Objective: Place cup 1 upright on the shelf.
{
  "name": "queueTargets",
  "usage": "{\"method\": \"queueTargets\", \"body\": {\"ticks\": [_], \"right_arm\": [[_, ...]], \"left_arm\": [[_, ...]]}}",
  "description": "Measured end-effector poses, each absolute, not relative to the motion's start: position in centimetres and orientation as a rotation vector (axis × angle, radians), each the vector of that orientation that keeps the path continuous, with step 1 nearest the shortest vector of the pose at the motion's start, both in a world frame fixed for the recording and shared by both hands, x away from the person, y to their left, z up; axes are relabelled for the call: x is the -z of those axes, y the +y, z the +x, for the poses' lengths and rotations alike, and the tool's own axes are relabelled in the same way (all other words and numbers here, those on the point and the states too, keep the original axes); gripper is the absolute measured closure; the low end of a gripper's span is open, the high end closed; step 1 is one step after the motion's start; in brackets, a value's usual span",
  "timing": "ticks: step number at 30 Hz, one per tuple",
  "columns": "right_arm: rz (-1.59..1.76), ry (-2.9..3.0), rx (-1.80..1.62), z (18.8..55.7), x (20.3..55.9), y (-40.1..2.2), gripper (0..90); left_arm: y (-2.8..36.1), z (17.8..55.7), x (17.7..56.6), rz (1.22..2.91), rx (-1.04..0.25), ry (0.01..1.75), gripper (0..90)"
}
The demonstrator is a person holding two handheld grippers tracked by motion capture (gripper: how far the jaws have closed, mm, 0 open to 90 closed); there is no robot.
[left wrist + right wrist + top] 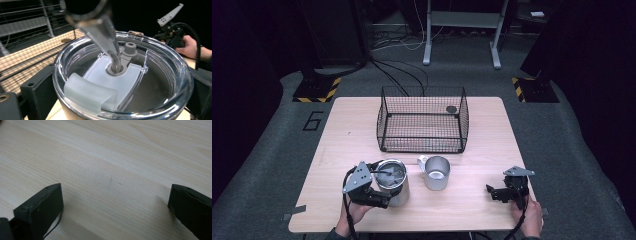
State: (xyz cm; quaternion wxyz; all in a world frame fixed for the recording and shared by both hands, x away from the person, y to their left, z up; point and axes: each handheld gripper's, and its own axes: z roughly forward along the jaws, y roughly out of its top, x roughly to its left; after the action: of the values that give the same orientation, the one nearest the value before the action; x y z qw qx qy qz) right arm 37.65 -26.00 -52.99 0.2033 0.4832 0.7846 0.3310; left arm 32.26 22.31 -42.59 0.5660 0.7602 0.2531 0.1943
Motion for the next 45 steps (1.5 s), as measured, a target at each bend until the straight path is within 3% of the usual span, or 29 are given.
{"method": "queueTargets", "body": {"ticks": [18,45], "right_arm": [[1.349,2.188,-0.924,37.7,53.0,-26.0,0.0],[1.349,2.189,-0.923,37.7,53.0,-26.0,0.0]], "left_arm": [[24.2,33.4,41.9,1.771,-0.537,0.693,4.1],[24.7,35.1,39.2,1.762,-0.597,0.669,4.1]]}}
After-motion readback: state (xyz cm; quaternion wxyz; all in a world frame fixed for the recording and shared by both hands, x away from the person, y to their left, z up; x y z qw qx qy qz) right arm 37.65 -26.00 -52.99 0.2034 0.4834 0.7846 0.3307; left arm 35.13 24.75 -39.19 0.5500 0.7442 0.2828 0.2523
